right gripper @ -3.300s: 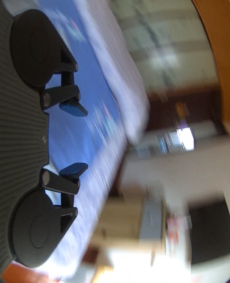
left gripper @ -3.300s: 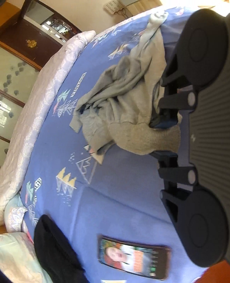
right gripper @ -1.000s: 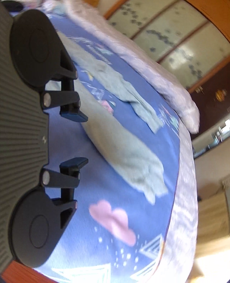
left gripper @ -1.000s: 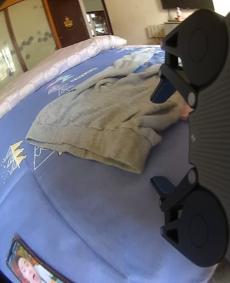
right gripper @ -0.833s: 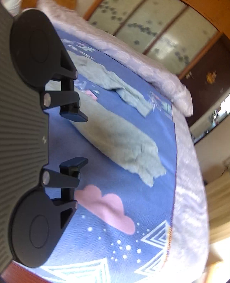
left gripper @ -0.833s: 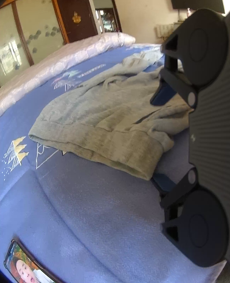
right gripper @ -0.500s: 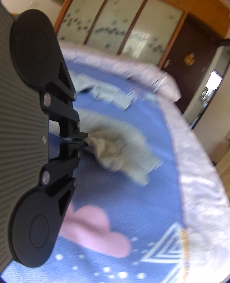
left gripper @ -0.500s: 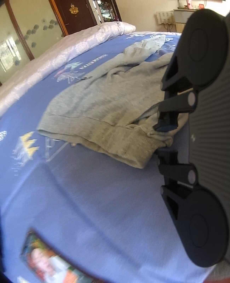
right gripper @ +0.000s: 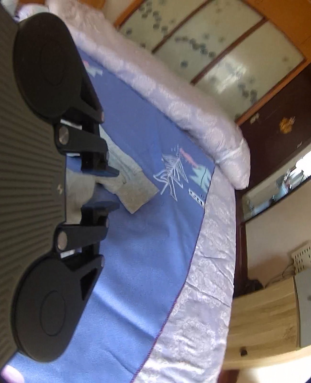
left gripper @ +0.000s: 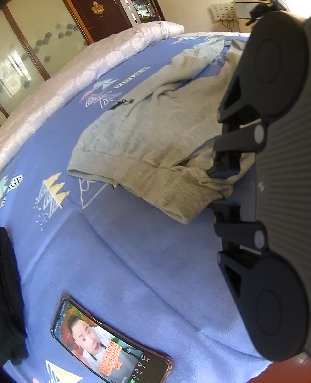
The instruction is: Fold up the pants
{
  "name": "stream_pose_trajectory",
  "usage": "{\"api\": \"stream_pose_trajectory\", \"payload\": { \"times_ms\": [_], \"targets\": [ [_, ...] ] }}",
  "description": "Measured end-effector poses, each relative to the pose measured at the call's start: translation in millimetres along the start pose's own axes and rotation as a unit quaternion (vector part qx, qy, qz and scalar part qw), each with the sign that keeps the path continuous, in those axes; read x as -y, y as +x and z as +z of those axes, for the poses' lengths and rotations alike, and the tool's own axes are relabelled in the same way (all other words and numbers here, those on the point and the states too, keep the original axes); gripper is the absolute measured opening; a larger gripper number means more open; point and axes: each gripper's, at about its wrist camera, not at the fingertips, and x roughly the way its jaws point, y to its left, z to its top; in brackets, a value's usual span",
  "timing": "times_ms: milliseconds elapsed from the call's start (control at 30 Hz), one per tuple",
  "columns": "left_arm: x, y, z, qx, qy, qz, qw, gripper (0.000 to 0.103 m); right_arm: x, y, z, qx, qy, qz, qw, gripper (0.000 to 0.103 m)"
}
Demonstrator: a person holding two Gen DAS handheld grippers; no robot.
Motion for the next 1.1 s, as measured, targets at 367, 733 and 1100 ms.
{"api": "stream_pose_trajectory", "payload": {
  "times_ms": [367,733,1100],
  "targets": [
    [0,8,4,-0.016,-0.005,0.016,0.9997,0.018,21,-23,-62,0.004,-0.147,-0.054,0.988,0.036],
    [4,4,6,-0.008,0.0,0.022,0.9997,0.017,11,30,-50,-0.037,-0.181,-0.067,0.98,0.005],
    [3,-49,22,0.042,0.026,0.005,0.9988,0.016,55,-138,-26,0.04,0.021,-0.018,0.999,0.005]
  ]
}}
